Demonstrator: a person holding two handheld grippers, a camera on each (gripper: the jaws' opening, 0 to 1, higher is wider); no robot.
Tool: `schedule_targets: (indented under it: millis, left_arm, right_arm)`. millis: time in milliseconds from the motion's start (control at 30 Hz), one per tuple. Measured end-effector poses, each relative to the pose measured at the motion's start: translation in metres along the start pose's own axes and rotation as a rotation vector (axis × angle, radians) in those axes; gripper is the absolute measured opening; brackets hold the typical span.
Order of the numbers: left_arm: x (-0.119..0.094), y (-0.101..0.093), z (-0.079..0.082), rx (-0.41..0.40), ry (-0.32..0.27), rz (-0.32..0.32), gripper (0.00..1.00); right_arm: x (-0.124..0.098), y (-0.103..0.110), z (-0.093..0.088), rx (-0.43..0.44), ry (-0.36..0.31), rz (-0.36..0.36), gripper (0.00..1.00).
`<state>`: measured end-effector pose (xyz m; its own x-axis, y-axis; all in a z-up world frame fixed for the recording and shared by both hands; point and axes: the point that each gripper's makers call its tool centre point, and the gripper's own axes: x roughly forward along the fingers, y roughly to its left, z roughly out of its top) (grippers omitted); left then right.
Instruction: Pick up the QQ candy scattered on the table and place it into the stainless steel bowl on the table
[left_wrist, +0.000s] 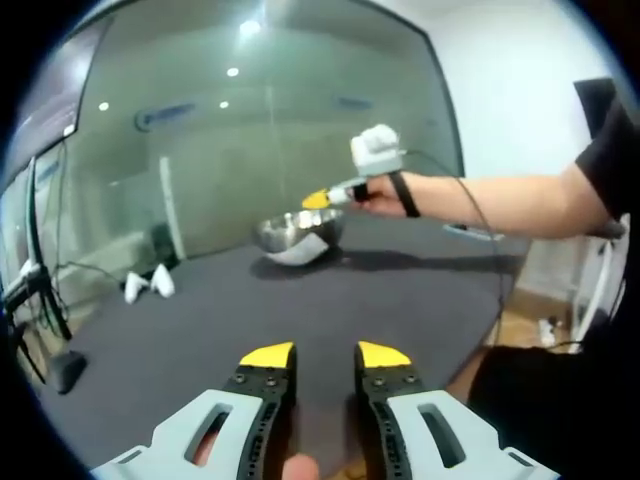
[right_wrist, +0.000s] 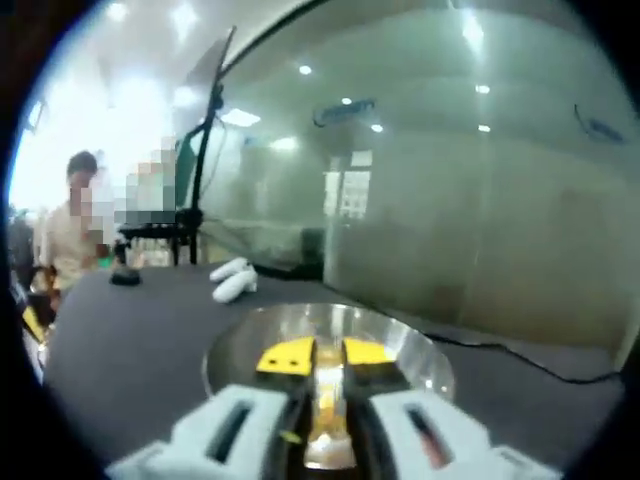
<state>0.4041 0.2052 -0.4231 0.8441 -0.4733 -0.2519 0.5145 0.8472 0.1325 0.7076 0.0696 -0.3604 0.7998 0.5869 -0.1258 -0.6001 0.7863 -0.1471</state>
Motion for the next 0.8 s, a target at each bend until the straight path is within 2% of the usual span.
schedule_targets:
  millis: [67,167,300,500,800]
  left_arm:
    - [0.001,-0.001,-0.002,0.000,0.004,-0.001,0.25]
    - [0.001,-0.002,-0.004,0.004,0.011,0.001,0.25]
    - [0.001,-0.003,-0.003,0.009,0.009,0.001,0.25]
    - [0.001,-0.005,-0.001,0.008,0.006,-0.001,0.25]
    - [0.001,-0.007,-0.001,0.011,0.009,-0.004,0.25]
  right_arm:
    - [0.002,-0.002,-0.004,0.008,0.010,-0.002,0.25]
    - [-0.001,0.001,-0.004,0.063,0.001,0.005,0.25]
    - [-0.003,0.007,-0.006,0.045,0.006,0.014,0.24]
    - [-0.006,0.006,-0.009,0.070,0.013,0.015,0.23]
    - [-0.017,0.011,-0.006,0.069,0.006,0.020,0.22]
